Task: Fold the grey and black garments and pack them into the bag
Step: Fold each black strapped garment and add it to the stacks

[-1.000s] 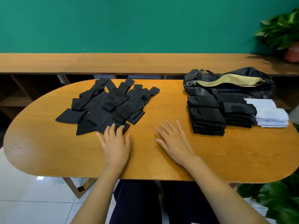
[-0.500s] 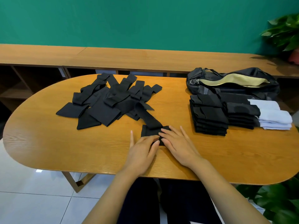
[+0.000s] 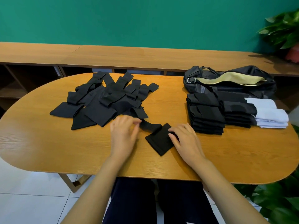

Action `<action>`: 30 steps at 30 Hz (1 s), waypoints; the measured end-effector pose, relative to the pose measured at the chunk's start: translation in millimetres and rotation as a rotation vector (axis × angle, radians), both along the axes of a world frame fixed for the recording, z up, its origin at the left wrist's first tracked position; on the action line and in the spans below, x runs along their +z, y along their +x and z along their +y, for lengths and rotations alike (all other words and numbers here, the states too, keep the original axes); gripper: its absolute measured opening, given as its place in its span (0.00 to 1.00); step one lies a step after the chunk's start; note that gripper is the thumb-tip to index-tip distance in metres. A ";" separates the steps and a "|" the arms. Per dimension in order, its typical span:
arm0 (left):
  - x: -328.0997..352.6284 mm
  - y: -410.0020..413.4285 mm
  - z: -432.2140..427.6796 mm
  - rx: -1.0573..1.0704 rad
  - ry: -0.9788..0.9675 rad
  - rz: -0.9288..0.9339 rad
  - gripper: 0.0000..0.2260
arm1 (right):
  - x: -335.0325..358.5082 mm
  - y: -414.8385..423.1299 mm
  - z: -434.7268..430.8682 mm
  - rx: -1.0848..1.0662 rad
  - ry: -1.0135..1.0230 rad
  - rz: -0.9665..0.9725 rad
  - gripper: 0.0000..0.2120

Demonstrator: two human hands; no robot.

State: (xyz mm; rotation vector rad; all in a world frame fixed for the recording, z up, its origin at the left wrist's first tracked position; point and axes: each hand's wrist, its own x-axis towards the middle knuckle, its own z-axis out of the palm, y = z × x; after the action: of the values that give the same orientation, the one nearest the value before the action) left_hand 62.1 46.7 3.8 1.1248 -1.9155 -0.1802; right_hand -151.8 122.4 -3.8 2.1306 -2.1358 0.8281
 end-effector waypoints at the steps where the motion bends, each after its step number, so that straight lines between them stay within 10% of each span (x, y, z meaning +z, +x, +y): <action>1: 4.9 3.3 -9.6 0.033 0.029 -0.026 0.10 | 4.0 2.7 -7.0 0.010 0.006 -0.020 0.11; 7: 24.5 11.9 -71.2 0.067 0.167 -0.227 0.26 | 23.0 27.5 -64.7 0.013 0.193 -0.218 0.16; 19: 36.8 3.1 -139.9 -0.148 0.199 -0.483 0.12 | 24.9 63.1 -121.2 0.164 0.036 0.248 0.39; 30: 35.3 -3.8 -137.1 -0.077 0.178 -0.447 0.07 | 14.8 39.0 -109.7 0.144 -0.385 0.089 0.04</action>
State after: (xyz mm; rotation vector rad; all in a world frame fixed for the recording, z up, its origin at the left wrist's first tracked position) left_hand 58.3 -90.5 39.1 1.2902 -2.3777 -0.1532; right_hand -112.7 12.6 11.0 2.0866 -1.6339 1.0353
